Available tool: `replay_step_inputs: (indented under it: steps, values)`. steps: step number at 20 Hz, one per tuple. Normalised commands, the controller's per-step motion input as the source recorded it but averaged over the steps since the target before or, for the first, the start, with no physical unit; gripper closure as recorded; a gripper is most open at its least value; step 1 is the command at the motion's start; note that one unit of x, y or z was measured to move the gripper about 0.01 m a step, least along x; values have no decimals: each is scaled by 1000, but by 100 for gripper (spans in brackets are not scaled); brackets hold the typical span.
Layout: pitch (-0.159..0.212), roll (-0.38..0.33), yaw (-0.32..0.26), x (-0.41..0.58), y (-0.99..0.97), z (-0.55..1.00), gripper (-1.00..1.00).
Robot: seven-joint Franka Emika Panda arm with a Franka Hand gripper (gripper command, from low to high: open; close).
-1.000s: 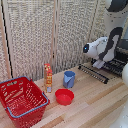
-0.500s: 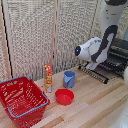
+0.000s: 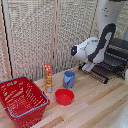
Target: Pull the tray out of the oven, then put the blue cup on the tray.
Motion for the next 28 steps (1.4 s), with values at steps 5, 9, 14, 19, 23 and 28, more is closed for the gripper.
replay_step_inputs:
  steps: [5,9,14,19,23,28]
  values:
    - [-7,75,-10,75,11,118,-100]
    - [-13,137,-64,36,134,480,-100]
    - [-15,150,-62,3,139,695,-100]
    - [-54,163,-134,0,255,614,-100]
    - [-107,170,-200,0,369,484,-100]
    - [-107,181,-205,0,393,420,-100]
